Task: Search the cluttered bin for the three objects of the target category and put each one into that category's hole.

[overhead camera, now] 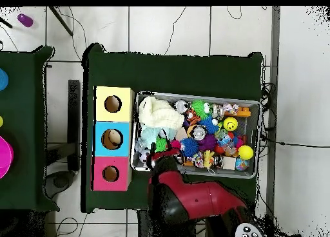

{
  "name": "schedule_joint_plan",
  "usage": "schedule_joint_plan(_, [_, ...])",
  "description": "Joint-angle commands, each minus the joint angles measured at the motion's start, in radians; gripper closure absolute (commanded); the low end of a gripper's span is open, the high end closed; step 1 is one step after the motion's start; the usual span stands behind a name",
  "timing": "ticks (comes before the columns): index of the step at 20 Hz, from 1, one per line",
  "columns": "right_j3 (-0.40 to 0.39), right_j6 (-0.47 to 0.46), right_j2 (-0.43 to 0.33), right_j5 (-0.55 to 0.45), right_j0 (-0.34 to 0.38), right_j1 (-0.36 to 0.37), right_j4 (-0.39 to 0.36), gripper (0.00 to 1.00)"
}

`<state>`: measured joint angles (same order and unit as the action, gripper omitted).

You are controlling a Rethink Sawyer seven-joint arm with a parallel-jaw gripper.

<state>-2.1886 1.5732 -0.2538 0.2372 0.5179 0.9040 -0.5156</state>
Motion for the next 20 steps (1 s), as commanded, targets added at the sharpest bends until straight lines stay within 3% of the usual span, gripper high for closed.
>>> schedule_joint_plan(1, [0.097,0.079,-0.037,0.2,0.055,-0.158,-0.194,0.0])
schedule_joint_plan(4, [0.132,0.067,-0.009,0.23,0.068,-0.206,-0.245,0.0])
schedule_joint_plan(11, [0.17,0.066,0.047,0.285,0.062,-0.259,-0.269,0.0])
schedule_joint_plan(20, [0.205,0.117,-0.066,0.12,0.164,-0.232,-0.363,0.0])
